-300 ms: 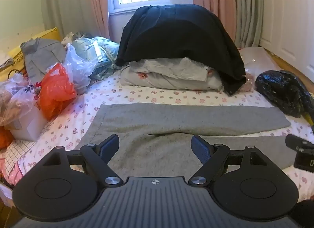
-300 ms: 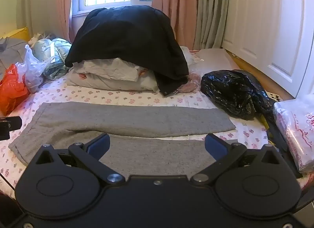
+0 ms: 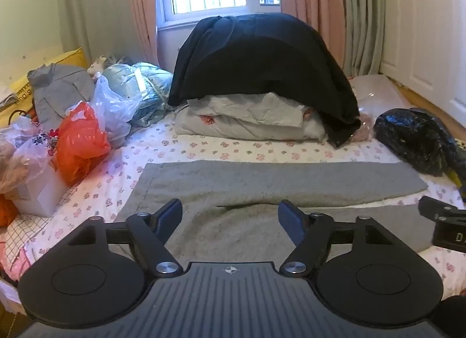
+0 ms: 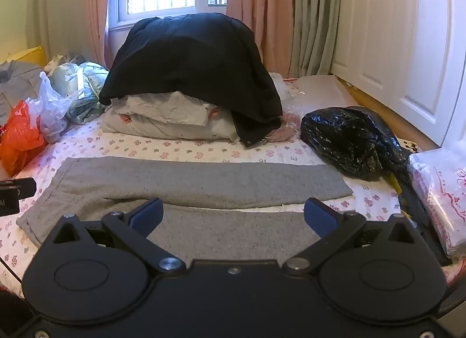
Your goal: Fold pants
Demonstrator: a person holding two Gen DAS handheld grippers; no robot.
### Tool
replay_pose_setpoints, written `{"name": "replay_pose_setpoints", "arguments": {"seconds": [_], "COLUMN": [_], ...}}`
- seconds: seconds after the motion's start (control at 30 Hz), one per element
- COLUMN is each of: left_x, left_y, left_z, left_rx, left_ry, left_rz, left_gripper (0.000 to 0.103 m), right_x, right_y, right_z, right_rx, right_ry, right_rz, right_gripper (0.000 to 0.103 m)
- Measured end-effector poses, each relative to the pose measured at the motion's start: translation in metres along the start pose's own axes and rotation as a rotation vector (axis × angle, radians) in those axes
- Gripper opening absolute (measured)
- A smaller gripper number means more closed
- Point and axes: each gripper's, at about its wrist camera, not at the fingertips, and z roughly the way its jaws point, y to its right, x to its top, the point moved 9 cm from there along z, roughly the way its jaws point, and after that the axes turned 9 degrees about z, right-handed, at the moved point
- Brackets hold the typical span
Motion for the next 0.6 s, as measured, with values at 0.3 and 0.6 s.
{"name": "replay_pose_setpoints", "arguments": {"seconds": [0.3,0.6], "left_x": [-0.002,0.004], "left_y": [-0.005,-0.009], "left_z": [0.005,-0.001], "left_rx": [-0.006,0.013], "left_ry": [-0.025,0.007], "left_rz": [-0.043,-0.067], "left_gripper": [0.071,0.071], "right_x": [0.001,0.003], "right_y": [-0.002,0.001], "right_z": [-0.001,-0.002], "right_rx": [0.021,0.018], "right_ry": [0.003,0.008], "right_rz": [0.007,0.016], "right_gripper": [0.102,0.102]}}
